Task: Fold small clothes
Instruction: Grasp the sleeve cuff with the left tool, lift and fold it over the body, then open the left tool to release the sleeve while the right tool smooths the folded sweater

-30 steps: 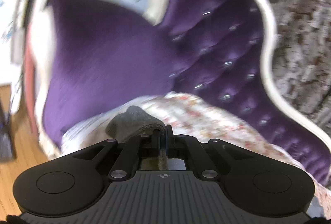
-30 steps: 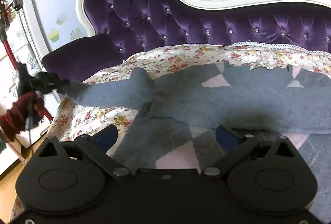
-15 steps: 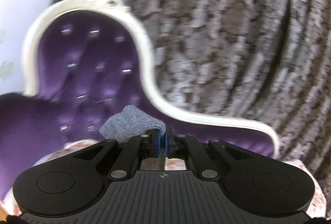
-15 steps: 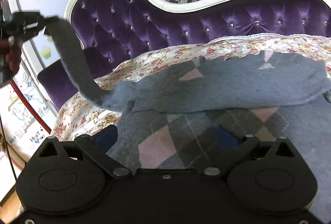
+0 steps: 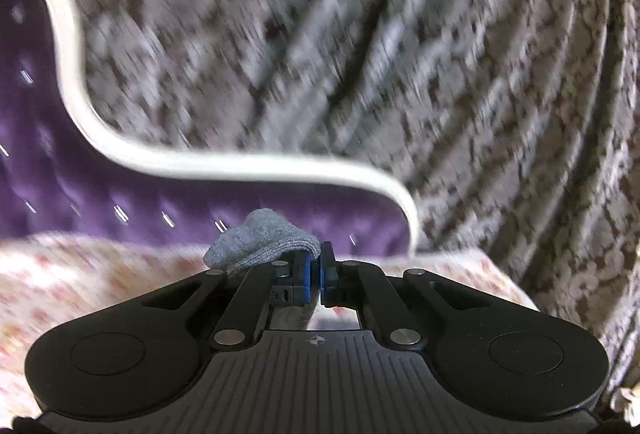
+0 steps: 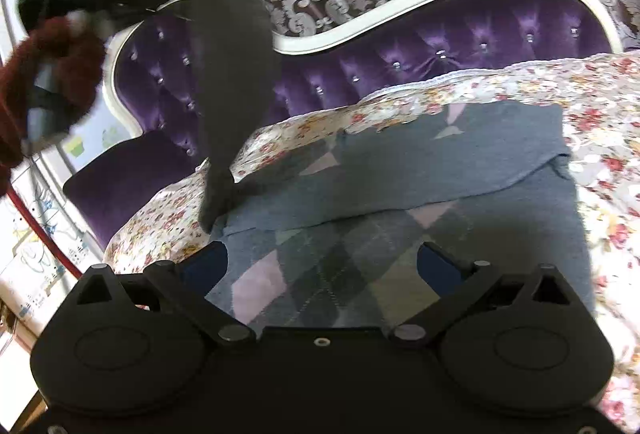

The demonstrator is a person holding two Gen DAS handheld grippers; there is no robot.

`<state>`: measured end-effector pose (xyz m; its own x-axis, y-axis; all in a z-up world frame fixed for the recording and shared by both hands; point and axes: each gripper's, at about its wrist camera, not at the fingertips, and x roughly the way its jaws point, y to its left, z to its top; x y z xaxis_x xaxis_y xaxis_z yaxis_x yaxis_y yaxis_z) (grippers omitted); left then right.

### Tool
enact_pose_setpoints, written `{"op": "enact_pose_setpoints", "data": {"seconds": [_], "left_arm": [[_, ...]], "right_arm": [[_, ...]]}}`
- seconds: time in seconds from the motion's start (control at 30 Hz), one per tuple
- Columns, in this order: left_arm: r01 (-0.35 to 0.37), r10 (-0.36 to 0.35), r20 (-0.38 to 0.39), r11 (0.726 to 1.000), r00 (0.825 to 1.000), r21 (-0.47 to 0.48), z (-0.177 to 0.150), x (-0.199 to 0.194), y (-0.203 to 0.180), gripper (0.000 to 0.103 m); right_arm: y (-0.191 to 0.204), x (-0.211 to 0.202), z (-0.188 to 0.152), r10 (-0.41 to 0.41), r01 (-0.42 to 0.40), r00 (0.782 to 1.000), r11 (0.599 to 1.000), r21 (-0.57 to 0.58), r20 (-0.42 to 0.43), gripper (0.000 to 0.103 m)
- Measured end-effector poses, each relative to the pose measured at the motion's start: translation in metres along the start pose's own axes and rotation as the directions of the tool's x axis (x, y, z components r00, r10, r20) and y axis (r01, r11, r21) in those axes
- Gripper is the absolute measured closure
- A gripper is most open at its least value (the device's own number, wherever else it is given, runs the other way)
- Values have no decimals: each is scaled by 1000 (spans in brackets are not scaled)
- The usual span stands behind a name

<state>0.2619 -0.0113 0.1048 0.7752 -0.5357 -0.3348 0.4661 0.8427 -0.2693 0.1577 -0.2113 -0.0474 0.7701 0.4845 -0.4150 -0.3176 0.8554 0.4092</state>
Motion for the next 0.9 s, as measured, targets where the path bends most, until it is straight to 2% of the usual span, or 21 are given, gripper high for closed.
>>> {"op": "enact_pose_setpoints", "data": {"seconds": [0.17,0.2,0.23,0.3,0.37,0.43,0.5,0.63,0.7,0.77,0.83,0.9], "left_arm": [[4,-5,-128,1000,992,-6,-53,62,-21,97],[5,-6,-164,1000,986,-9,-63,73,-23,87],[6,-9,-192,1000,981,-15,-70,79,-24,69],[25,-30,-237,999,971,-25,-84,88,-26,57],[48,-47,-258,999,965,-4,-90,86,-31,52],[74,-59,-259,996,964,52,-90,79,-39,42],[101,-73,-233,989,970,108,-90,65,-43,36],[117,-94,-167,984,981,133,-87,34,-34,28],[94,-77,-145,989,986,110,-87,25,-22,27],[38,-26,-124,995,992,93,-89,17,-4,26],[-56,66,-116,994,991,91,-92,12,16,26],[-157,167,-121,984,979,84,-98,8,38,26]], "right_arm": [[-16,-7,1,-22,21,1000,999,36,5,1],[-18,-7,1,-27,27,1000,999,41,5,1],[-20,-9,0,-31,31,1000,998,47,4,1],[-25,-10,0,-40,39,999,998,55,2,2],[-27,-9,0,-46,46,999,997,60,-2,1],[-28,-8,1,-50,51,999,997,60,-6,1],[-29,-6,1,-55,55,998,997,55,-12,1],[-29,-1,6,-64,65,998,997,38,-20,1],[-28,2,8,-68,69,997,997,29,-22,1],[-27,6,12,-71,72,997,997,14,-24,1],[-25,9,17,-74,74,997,997,-9,-24,1],[-22,15,23,-78,77,997,996,-35,-26,1]]}}
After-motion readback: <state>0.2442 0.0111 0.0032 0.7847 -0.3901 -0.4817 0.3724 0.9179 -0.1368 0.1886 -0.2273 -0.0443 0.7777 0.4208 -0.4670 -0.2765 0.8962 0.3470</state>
